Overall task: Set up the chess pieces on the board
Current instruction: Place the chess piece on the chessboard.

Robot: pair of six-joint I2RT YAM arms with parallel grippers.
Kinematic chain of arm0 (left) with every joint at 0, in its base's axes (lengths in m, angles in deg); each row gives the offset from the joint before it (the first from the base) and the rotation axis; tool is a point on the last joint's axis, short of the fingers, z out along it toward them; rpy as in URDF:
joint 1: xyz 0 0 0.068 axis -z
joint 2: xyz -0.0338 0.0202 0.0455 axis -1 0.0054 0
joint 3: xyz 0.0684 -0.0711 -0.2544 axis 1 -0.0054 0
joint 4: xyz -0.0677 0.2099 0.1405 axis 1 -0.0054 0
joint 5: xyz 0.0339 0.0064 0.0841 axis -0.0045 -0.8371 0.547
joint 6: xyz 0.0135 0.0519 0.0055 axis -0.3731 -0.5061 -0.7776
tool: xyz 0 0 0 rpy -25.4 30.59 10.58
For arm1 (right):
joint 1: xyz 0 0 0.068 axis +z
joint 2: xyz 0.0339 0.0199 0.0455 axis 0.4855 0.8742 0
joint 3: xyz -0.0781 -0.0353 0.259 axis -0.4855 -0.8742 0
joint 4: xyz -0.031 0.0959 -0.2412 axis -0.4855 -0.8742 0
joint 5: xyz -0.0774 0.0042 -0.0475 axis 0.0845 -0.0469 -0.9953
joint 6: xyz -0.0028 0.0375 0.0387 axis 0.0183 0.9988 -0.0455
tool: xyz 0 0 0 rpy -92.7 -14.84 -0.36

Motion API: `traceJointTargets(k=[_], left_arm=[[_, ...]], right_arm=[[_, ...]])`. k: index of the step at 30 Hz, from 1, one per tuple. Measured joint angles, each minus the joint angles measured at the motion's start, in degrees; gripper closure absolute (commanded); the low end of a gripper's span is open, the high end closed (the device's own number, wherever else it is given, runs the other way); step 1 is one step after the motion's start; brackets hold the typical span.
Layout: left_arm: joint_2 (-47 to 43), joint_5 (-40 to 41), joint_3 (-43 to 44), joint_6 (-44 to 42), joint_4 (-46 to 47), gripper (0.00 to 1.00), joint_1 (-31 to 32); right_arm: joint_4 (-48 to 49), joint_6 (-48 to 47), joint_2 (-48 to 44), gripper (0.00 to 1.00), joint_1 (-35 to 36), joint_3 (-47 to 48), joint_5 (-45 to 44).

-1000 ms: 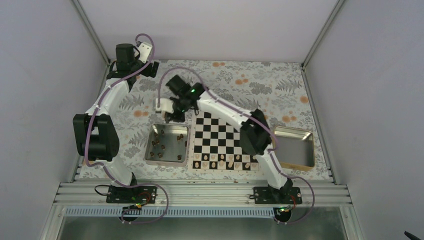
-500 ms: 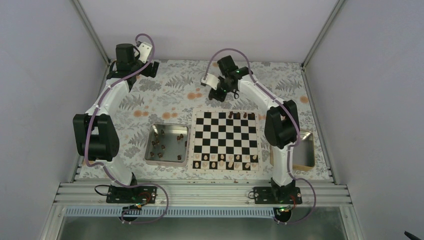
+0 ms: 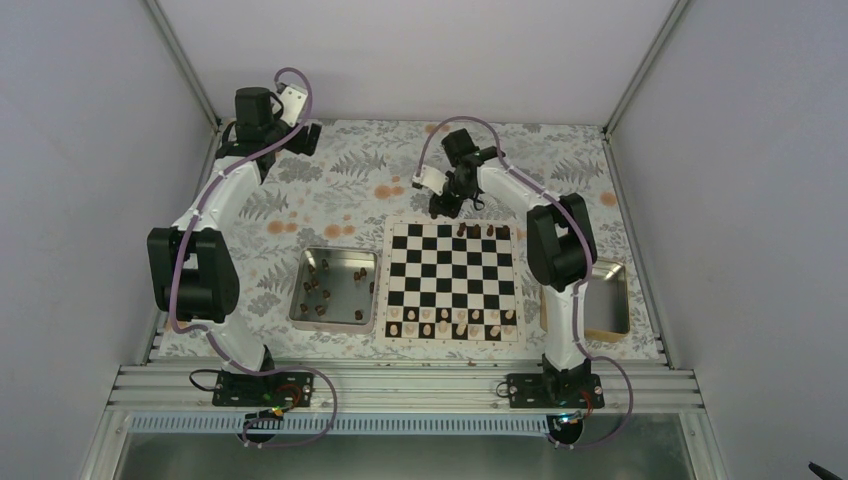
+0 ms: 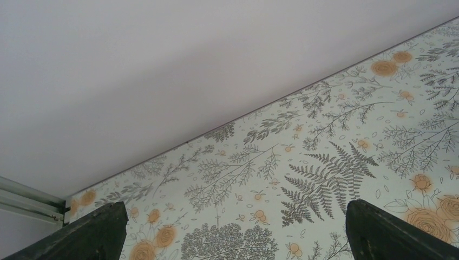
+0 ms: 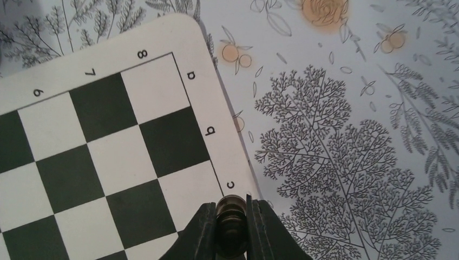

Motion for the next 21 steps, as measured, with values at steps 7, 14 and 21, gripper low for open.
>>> traceJointTargets(k=[7,14,21], left_arm=[[0.0,0.0,0.0,0.0,0.0,0.00,0.1],[0.2,0.5,0.1,0.0,0.0,0.00,0.6],[0.5,1.1,0.2,0.0,0.0,0.00,1.3]], right_arm=[[-0.3,-0.8,0.4,0.91,-0.3,-1.8,-1.4],[-0.8,-0.9,0.0,0.91,-0.8,-5.5,-2.7],[-0.6,-0.9,-1.5,0.90,-0.9,-7.2,-2.7]])
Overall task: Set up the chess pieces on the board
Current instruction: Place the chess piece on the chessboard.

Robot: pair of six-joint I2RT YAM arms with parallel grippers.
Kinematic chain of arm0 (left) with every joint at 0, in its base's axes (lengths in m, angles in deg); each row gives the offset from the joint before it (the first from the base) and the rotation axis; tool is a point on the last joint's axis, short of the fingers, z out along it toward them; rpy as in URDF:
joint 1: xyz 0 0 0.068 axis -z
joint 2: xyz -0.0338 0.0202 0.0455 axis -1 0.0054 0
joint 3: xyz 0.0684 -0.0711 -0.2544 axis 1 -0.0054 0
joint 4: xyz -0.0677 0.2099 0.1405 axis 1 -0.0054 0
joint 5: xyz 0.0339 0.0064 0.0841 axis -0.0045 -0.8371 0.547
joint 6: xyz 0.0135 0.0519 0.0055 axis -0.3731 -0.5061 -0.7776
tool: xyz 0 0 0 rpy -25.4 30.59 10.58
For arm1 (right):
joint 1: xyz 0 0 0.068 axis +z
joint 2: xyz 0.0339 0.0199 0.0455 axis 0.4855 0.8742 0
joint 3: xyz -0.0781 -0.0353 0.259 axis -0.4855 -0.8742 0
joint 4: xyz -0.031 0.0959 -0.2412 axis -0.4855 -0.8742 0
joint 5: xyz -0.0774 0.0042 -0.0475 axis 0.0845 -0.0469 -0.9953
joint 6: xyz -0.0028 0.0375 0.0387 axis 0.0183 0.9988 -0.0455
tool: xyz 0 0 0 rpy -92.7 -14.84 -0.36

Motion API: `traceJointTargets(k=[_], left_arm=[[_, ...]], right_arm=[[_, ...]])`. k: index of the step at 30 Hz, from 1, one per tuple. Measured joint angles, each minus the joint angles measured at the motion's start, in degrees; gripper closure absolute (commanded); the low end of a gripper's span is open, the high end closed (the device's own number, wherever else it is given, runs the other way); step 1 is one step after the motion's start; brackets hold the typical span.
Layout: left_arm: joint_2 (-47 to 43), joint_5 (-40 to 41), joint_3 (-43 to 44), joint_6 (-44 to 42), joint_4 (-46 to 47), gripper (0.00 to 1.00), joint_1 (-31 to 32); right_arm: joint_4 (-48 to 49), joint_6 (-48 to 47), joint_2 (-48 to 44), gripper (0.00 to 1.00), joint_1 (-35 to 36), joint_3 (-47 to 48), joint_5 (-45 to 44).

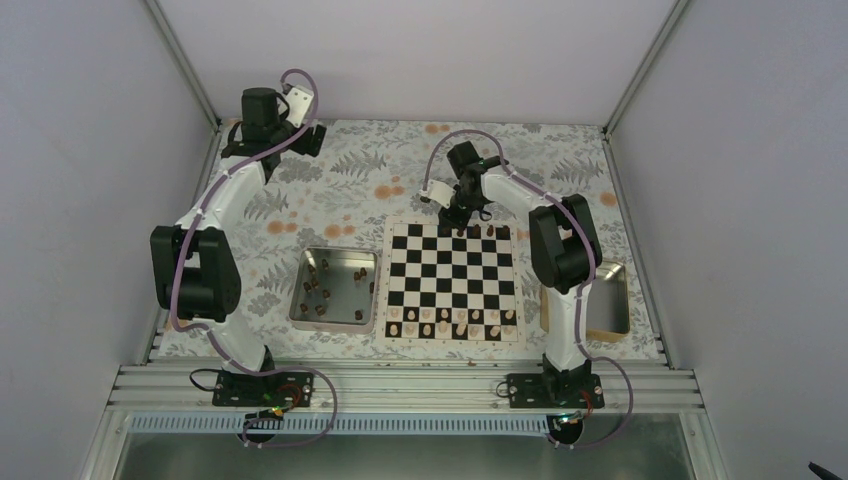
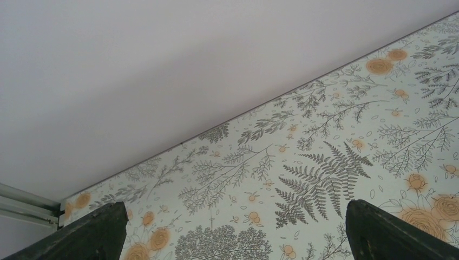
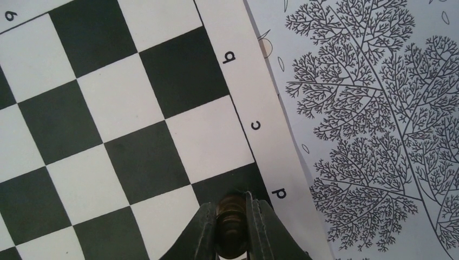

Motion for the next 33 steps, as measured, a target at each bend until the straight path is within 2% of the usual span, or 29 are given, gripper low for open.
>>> traceJointTargets(k=[33], left_arm=[[0.6,0.9,0.3,0.0,-0.1,0.00,0.3]], right_arm=[[0.5,0.0,0.0,0.90,-0.3,0.0,1.6]])
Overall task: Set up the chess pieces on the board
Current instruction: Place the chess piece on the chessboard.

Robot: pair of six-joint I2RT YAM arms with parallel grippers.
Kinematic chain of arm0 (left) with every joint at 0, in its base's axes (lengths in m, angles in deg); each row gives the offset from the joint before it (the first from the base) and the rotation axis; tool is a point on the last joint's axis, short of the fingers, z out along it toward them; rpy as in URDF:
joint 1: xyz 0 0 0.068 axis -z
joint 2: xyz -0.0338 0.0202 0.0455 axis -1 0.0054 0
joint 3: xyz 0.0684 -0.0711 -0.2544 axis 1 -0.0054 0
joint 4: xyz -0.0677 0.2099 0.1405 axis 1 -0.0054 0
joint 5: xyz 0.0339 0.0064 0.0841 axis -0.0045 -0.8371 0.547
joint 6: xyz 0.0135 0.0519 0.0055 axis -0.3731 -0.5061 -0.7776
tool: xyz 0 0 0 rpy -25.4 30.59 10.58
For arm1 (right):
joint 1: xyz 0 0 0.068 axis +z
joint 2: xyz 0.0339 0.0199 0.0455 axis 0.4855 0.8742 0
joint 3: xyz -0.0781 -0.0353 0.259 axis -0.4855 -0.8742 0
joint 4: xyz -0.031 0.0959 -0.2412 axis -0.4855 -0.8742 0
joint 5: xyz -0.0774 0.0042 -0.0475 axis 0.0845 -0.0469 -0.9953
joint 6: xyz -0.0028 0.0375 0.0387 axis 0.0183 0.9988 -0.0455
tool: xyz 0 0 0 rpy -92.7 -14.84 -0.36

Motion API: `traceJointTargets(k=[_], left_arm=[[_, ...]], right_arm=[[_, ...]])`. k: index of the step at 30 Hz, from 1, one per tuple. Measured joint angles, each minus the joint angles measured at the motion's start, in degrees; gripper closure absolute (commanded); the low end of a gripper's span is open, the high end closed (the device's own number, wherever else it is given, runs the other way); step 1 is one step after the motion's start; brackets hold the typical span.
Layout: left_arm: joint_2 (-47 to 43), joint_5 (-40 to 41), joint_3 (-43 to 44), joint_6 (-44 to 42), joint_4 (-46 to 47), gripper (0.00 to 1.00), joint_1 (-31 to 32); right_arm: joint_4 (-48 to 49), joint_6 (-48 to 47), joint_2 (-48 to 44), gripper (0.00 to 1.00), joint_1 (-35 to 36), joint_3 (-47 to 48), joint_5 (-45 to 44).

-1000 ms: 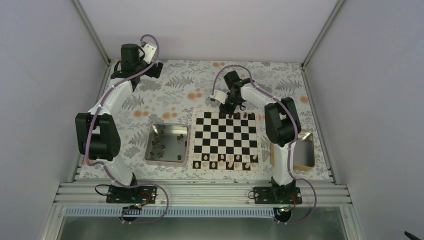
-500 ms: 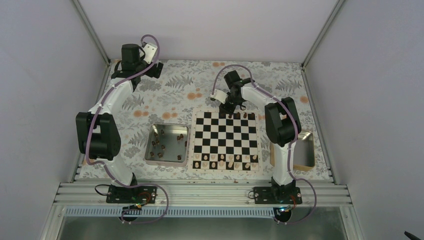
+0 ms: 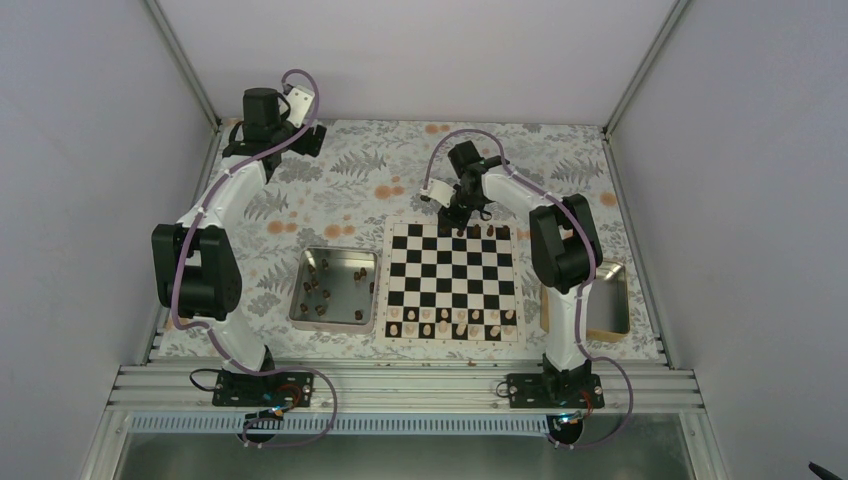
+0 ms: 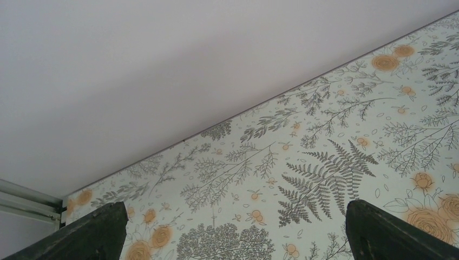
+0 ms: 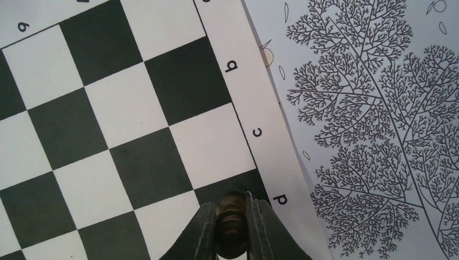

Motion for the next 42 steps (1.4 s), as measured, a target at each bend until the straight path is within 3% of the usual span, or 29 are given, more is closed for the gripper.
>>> traceJointTargets(k=[16,24,42], left_arm=[[0.0,0.0,0.0,0.0,-0.1,0.00,0.4],[0.1,0.2,0.0,0.0,-0.2,0.00,0.4],[0.2,0.2,0.1,-0.5,-0.3,0.00,0.7]], right_arm=[[0.9,-0.1,0.1,0.87,0.0,-1.2,-0.1],[1.5,-0.5,0.1,0.72,0.0,-1.8,-0.2],[0.2,-0.8,0.3,0.55,0.0,-0.3,-0.2]])
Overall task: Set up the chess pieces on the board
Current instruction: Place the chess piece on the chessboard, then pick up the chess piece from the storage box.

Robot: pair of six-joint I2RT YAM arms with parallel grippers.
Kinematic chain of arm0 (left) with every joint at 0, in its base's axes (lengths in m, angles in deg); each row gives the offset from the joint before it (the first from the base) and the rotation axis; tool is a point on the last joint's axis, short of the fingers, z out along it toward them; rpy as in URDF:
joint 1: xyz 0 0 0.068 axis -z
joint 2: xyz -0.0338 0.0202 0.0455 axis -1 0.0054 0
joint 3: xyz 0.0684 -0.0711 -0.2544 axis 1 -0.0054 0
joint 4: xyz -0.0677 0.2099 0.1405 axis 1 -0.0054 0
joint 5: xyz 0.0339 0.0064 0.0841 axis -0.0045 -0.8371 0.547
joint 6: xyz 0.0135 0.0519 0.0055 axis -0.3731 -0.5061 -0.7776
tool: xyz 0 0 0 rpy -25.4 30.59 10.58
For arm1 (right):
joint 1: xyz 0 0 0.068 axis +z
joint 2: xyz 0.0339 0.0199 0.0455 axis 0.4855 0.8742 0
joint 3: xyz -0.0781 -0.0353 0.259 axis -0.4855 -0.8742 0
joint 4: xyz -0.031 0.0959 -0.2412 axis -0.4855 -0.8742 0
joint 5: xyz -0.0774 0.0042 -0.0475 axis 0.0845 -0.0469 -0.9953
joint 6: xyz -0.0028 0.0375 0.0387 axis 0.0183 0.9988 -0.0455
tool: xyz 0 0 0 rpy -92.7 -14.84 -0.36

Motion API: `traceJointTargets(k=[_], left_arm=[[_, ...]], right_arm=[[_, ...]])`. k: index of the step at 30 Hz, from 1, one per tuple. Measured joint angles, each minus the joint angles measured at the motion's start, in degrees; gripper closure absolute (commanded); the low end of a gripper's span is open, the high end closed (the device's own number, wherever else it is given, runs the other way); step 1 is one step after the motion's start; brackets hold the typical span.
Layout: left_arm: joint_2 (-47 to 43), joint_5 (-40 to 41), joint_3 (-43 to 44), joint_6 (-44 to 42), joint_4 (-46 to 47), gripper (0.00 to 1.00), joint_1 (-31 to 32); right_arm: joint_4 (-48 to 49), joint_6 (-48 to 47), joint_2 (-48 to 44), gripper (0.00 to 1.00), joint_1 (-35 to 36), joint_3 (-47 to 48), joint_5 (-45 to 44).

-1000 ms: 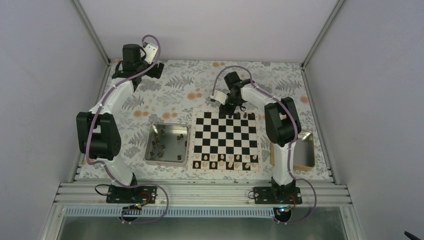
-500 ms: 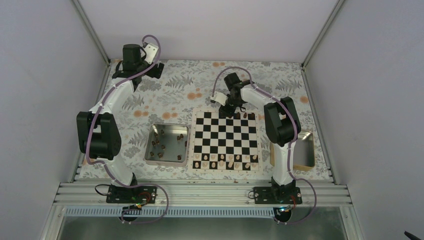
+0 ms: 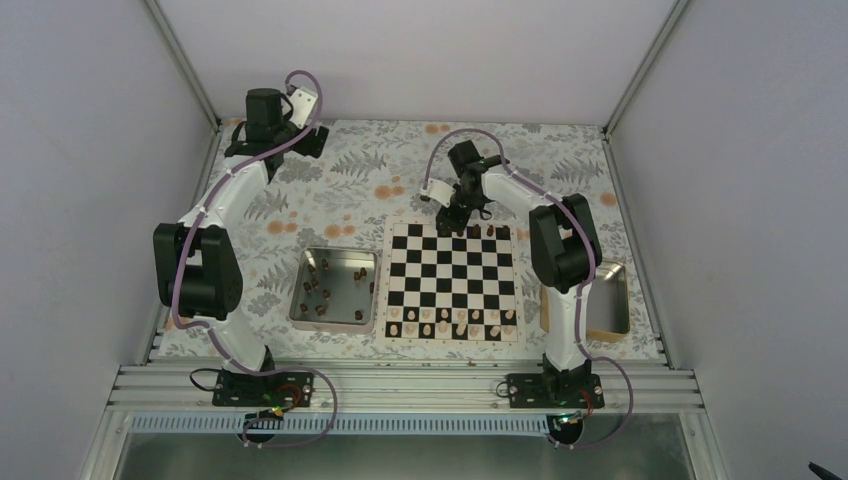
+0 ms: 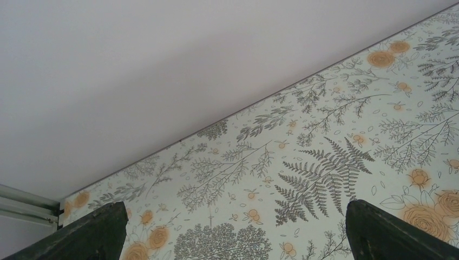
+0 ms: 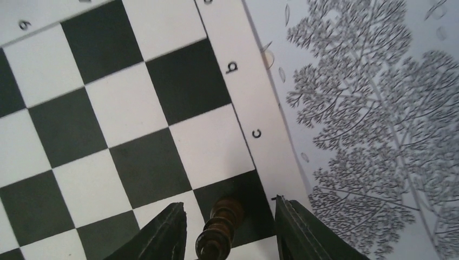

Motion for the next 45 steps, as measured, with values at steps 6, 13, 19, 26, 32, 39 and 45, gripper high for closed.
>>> traceJointTargets(k=[6,13,19,26,32,39,45], left_arm=[[0.0,-0.1,0.0,-1.8,-0.7,0.00,0.0],[-1.0,-0.2,1.2,-11.5,-9.1,0.00,0.0],[-5.5,-2.5,3.0,-23.1,-25.9,0.00,1.0],[-10.6,-10.8,0.9,-34.1,-42.0,0.00,9.2],[-13.8,-19.3,-8.9,-43.5,-46.0,0.00,9.7],[-13.7,-23.7,-15.8,-49.1,-45.8,0.01,11.2],[-12.2,-25.6,-19.2,-50.1,-42.8,0.07,15.9]], right_arm=[[-4.3,-0.2,-0.8,0.01,0.0,6.3,2.4],[-9.1,-0.4,-6.8,0.00,1.7,17.6,2.1],[-6.8,0.1,-14.9,0.00,3.1,17.2,-4.1],[-2.3,0.2,-17.6,0.00,2.6,10.8,-8.5],[-2.0,-1.0,-19.0,0.00,2.0,9.2,-7.0],[-3.1,-2.9,-23.0,0.00,-0.9,6.8,-4.2],[-2.7,-3.2,-23.2,0.00,-4.1,4.6,-2.9]])
